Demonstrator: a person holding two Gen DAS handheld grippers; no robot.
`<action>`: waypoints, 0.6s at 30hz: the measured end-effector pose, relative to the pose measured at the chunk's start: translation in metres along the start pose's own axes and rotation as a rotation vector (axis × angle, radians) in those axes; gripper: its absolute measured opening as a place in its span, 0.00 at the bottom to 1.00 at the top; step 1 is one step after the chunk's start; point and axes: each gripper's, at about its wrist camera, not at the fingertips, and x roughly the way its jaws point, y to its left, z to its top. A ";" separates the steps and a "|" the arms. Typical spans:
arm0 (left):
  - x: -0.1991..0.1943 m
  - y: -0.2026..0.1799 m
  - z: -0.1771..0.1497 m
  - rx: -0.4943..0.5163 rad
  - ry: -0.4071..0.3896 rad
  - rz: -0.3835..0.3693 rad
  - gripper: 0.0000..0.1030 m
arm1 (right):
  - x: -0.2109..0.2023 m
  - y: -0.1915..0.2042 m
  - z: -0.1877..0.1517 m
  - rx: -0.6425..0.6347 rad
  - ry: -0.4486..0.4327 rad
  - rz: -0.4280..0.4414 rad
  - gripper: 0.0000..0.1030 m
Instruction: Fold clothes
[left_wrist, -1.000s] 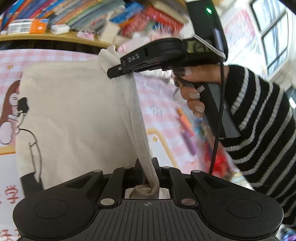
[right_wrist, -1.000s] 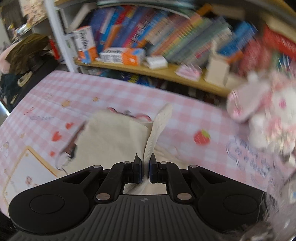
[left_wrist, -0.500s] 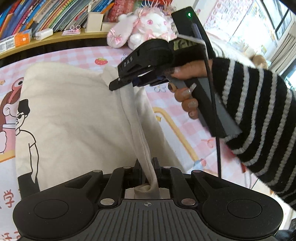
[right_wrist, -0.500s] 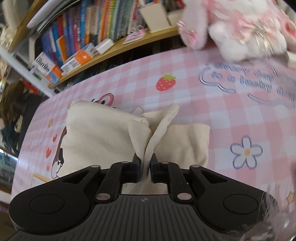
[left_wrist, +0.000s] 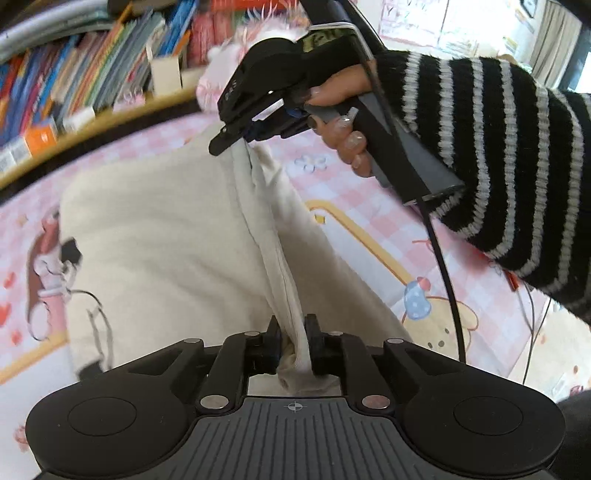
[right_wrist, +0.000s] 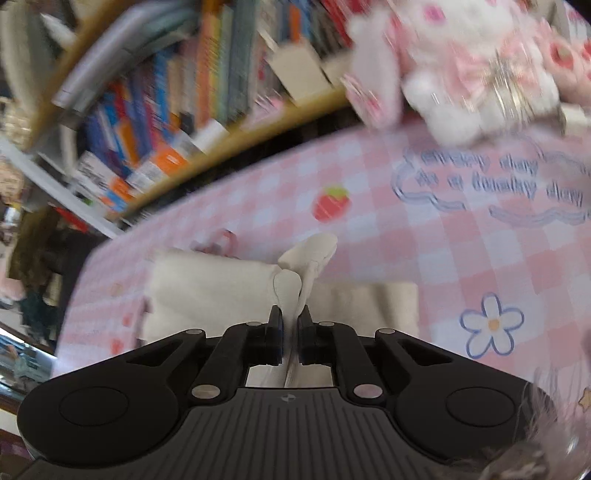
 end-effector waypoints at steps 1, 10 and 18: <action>-0.004 0.001 0.000 0.003 -0.004 0.000 0.10 | -0.005 0.002 0.001 -0.011 -0.007 0.012 0.07; -0.023 0.003 0.008 0.009 -0.024 -0.008 0.10 | -0.020 0.011 0.006 -0.068 -0.011 0.037 0.07; -0.019 -0.016 0.003 0.088 -0.022 -0.147 0.61 | -0.015 -0.008 -0.012 -0.071 -0.009 -0.164 0.46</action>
